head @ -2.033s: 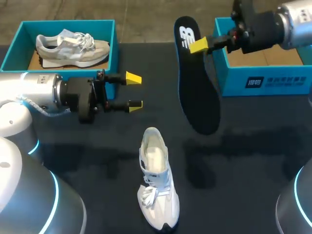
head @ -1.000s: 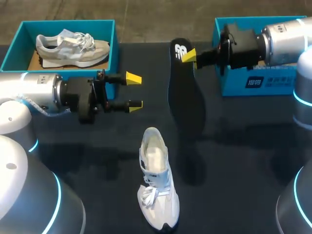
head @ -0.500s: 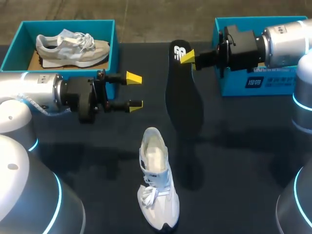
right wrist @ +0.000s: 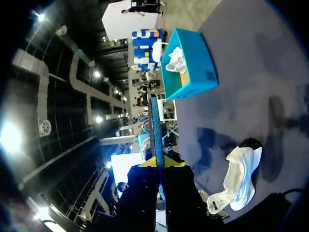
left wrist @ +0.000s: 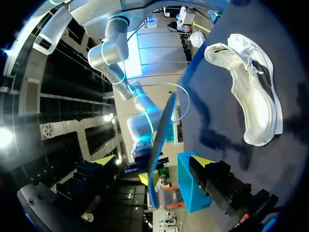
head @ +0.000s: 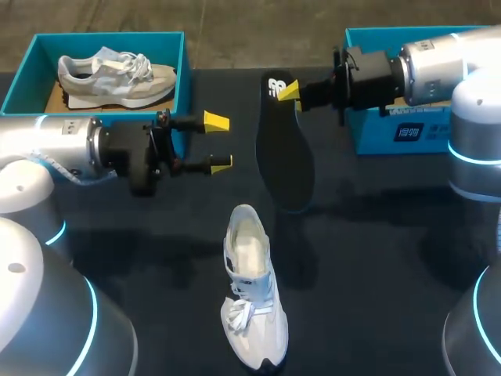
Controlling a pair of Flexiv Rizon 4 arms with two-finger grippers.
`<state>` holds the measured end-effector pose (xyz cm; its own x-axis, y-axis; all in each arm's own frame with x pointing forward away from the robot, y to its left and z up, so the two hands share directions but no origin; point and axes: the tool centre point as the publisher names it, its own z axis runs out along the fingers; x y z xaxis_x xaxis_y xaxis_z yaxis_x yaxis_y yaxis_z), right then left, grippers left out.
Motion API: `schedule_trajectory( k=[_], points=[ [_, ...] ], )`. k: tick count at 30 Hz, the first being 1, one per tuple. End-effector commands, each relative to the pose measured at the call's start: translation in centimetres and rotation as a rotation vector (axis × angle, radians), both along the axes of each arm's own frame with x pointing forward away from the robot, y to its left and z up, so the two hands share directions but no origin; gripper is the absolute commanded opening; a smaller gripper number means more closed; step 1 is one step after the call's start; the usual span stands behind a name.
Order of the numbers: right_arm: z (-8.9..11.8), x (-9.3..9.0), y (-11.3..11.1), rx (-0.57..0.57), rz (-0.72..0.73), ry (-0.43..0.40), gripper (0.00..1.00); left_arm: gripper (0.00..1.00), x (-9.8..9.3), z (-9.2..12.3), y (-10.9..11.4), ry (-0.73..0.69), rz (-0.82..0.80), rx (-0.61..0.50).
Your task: Take the shoe out of the shoebox, open the shoe tongue, remove and reinsert the insole, then place the shoe into the shoebox
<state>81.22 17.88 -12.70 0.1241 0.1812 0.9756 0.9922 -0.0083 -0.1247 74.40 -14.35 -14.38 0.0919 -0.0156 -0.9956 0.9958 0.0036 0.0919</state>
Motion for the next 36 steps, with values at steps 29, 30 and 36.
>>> schedule_trajectory(
  k=[29,30,36],
  points=[
    [0.0,-0.1,0.2,-0.001,-0.004,0.0,0.0,0.67,1.9,0.4,-6.7,-0.049,-0.026,-0.039],
    [0.0,-0.1,0.2,-0.001,-0.004,0.0,0.0,0.67,1.9,0.4,-6.8,-0.05,-0.027,-0.039],
    [0.0,-0.1,0.2,-0.001,-0.004,0.0,0.0,0.56,1.8,0.3,-7.6,-0.057,-0.022,-0.032]
  ],
)
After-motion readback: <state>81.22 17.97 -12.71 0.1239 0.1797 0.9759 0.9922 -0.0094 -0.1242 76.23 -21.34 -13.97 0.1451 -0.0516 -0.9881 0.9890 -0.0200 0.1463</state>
